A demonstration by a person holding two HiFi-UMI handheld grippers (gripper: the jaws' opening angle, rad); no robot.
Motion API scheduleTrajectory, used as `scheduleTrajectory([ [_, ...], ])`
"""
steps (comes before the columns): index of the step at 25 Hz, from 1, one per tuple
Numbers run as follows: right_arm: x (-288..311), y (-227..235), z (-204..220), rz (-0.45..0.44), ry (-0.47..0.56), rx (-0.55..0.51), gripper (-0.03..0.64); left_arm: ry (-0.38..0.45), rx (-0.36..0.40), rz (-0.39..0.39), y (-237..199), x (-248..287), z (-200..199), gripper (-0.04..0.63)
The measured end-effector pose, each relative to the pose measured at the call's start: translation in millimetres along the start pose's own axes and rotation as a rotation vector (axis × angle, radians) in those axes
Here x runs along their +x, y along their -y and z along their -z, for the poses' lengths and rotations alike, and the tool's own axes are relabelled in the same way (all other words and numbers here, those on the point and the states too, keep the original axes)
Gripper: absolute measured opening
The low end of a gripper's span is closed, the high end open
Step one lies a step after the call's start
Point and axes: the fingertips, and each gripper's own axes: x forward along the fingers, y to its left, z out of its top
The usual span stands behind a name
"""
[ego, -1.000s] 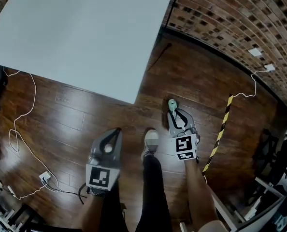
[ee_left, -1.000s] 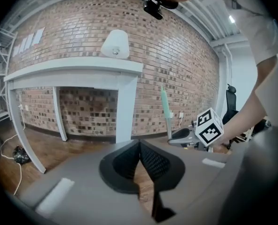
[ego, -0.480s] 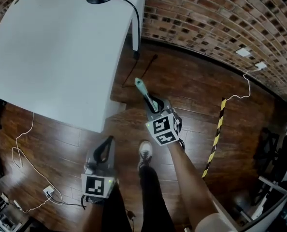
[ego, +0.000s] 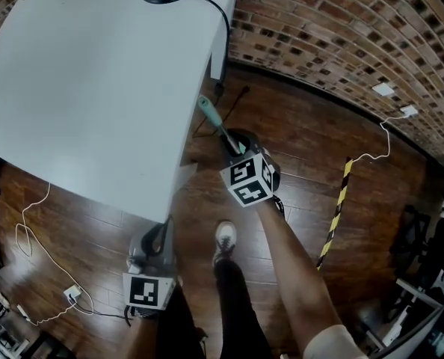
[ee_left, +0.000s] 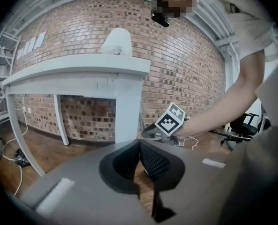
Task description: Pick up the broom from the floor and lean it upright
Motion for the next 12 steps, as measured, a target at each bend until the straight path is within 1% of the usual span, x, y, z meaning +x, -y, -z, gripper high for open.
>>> scheduleTrajectory([
  [3,8.8,1.7,-7.0,0.003,-0.007,0.022,0.089,0.002,-0.004,0.0,-3.8,0.8,-1.9,0.002],
  [7,16.1,4.6,-17.2,0.017,0.009,0.052,0.091,-0.003,-0.002,0.01,-6.2,4.3,-0.2,0.002],
  [10,19.5,2.8,-18.7,0.042,0.024,0.013,0.101,0.001,-0.007,0.018,-9.6,6.5,2.8,0.002],
  [12,20.3,-2.8,-17.3,0.044,0.029,-0.027,0.115,-0.013,-0.014,0.017,-10.3,5.0,6.9,0.002],
])
